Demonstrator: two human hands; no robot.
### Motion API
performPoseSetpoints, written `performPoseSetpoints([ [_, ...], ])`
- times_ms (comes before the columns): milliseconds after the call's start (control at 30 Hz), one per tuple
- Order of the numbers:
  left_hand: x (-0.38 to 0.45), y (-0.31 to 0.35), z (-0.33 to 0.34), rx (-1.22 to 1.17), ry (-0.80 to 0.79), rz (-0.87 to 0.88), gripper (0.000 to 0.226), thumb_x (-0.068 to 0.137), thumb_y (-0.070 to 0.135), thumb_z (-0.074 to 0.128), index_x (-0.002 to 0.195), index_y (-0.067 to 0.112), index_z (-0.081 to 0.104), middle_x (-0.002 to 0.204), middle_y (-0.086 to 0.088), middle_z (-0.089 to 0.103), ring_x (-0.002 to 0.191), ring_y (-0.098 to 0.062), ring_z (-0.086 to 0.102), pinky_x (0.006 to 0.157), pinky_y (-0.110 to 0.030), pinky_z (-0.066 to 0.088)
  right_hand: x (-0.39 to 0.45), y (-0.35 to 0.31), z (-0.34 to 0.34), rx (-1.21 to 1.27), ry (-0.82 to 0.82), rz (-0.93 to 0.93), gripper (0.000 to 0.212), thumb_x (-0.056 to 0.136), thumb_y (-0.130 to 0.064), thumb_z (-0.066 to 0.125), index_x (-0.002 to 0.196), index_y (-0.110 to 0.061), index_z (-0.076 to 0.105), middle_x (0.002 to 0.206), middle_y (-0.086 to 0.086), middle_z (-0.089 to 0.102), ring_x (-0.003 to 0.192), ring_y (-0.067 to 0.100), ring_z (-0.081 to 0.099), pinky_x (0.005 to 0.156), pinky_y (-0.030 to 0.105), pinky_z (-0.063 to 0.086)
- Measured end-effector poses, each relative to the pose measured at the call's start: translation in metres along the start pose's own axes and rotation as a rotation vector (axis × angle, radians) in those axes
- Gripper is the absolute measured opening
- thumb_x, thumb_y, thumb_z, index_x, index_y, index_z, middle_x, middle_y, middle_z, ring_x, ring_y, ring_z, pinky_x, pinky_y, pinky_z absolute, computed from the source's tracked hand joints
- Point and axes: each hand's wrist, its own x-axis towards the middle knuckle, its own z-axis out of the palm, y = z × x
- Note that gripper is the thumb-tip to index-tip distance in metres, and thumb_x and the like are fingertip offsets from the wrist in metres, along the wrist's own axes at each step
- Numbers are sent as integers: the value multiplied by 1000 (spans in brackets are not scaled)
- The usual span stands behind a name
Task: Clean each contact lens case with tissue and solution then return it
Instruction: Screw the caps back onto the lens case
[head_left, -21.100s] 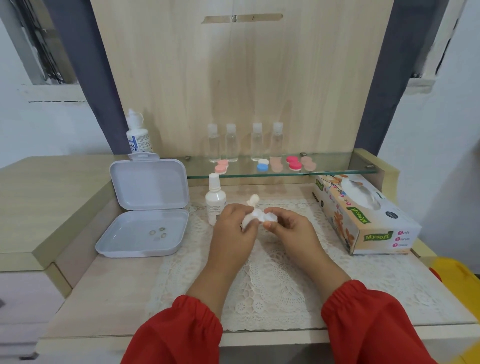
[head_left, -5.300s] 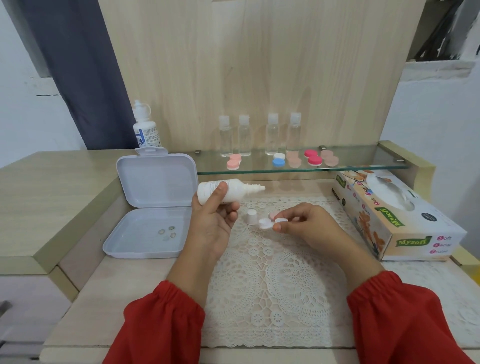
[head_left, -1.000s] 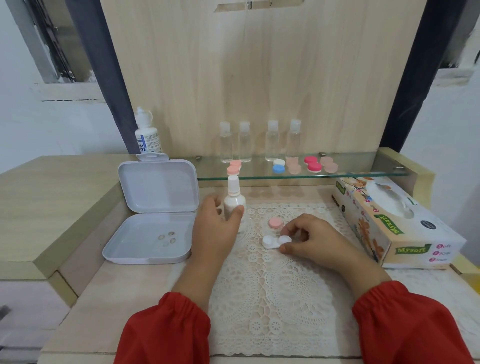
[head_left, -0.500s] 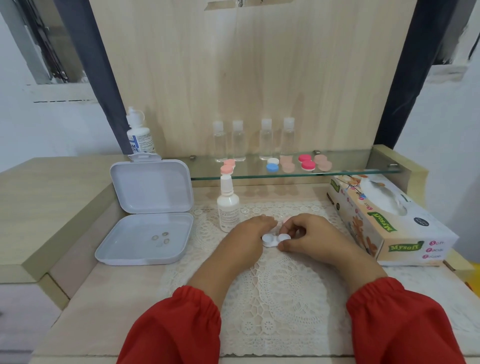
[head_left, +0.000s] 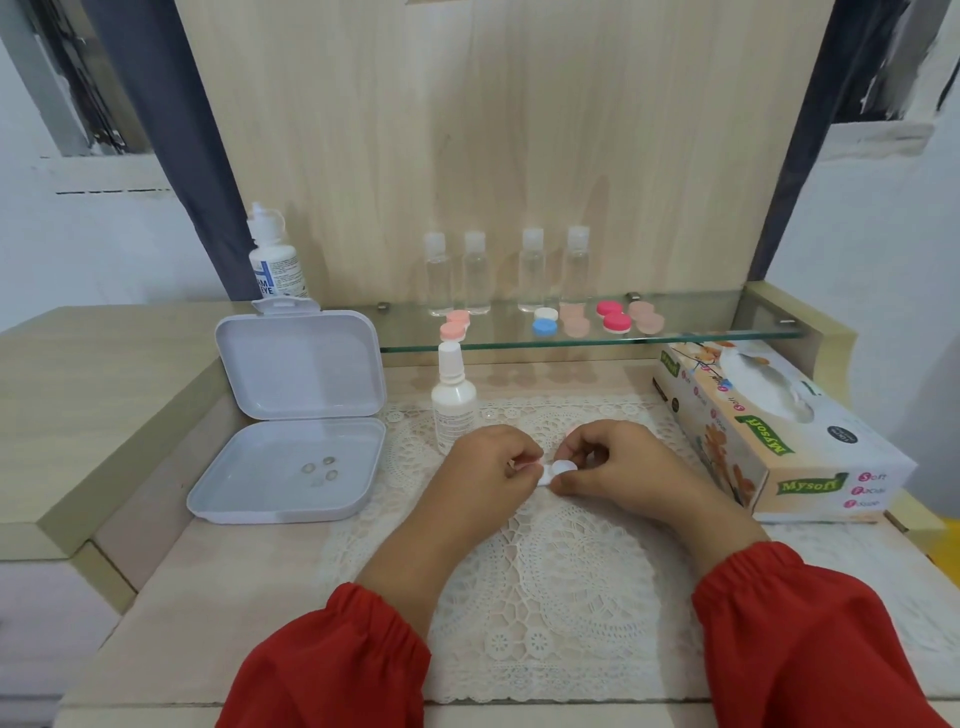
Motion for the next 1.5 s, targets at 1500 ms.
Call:
performPoseSetpoints([
  [1500,-1,-1,0,-136,-113,-119,19,80,10,66,96,17,58,94,5,61,86,-6,56,76,-24,48,0,0,2,51,-22,-2,15,66,-24,84,76,-24,73,73,-6,67,59,2,52,63,25,47],
])
